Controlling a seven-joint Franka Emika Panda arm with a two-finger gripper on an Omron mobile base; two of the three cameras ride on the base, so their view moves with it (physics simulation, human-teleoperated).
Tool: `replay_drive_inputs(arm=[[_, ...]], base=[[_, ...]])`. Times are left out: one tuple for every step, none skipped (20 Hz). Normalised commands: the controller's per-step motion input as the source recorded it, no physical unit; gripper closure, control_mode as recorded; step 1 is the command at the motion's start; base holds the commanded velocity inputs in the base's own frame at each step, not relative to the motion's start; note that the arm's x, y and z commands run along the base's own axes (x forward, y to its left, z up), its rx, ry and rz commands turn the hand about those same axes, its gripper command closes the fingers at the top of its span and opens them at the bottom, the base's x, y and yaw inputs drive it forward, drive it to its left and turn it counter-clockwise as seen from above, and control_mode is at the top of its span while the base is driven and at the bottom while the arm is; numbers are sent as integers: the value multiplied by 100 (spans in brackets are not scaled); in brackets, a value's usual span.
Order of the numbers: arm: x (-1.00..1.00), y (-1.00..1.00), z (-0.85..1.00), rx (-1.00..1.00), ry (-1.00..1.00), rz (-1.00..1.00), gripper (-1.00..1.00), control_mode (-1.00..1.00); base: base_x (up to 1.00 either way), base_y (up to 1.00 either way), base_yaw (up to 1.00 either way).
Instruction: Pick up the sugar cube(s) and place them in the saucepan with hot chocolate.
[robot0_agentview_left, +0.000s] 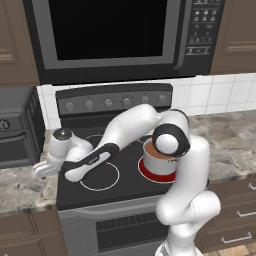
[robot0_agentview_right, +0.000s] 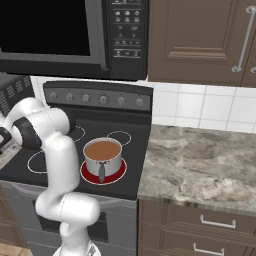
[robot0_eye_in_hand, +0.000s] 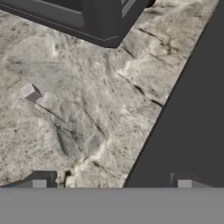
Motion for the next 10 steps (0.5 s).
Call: replay_drive_inputs(arm=[[0, 40, 5, 0, 0, 9, -100, -100], [0, 40, 8, -1, 2, 9, -100, -100], [0, 36, 4, -2, 2, 8, -100, -100], [0, 39, 3, -3, 1, 7, -100, -100], [0, 43, 3, -5, 2, 7, -100, -100], [0, 43, 7, -7, 5, 7, -100, -100], [0, 42, 16, -9, 9, 8, -100, -100], [0, 38, 16, -9, 9, 9, -100, -100], [0, 40, 11, -8, 7, 9, -100, -100], [0, 43, 6, -7, 5, 8, -100, -100]], base=[[0, 0, 0], [0, 0, 0], [0, 0, 0], [0, 0, 0], [0, 0, 0], [0, 0, 0], [0, 0, 0], [0, 0, 0], [0, 0, 0], [0, 0, 0]])
